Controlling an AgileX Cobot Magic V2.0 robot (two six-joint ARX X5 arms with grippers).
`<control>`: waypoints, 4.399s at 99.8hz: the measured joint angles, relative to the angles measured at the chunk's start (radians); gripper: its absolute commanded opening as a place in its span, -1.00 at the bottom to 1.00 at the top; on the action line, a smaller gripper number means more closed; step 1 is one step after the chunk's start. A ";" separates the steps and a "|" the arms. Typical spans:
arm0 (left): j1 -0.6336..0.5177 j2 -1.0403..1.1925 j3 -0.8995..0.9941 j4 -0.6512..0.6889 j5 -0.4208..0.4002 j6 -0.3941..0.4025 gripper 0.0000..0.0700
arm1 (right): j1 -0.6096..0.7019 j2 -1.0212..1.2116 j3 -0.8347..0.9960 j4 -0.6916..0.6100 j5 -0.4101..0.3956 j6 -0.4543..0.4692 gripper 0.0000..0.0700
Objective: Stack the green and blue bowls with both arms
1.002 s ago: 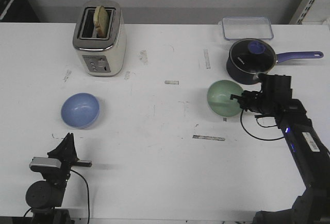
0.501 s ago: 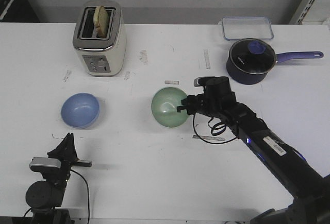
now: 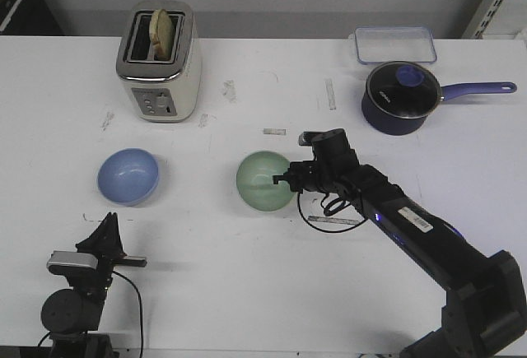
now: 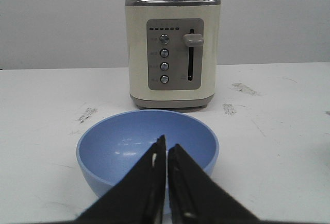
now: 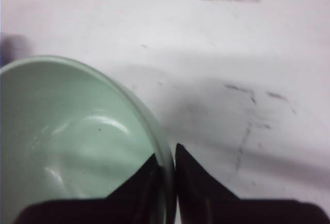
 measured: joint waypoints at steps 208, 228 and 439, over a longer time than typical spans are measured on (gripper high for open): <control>0.000 0.000 0.000 0.000 0.000 0.000 -1.00 | -0.136 -0.319 -0.043 0.080 0.340 -0.488 -0.87; 0.000 0.000 0.000 0.000 0.000 0.000 -1.00 | -0.204 -0.444 -0.177 0.168 0.338 -0.496 -0.97; 0.000 0.000 0.000 0.000 0.000 0.000 -0.99 | -0.482 -1.462 -0.859 0.399 0.338 -0.413 -0.97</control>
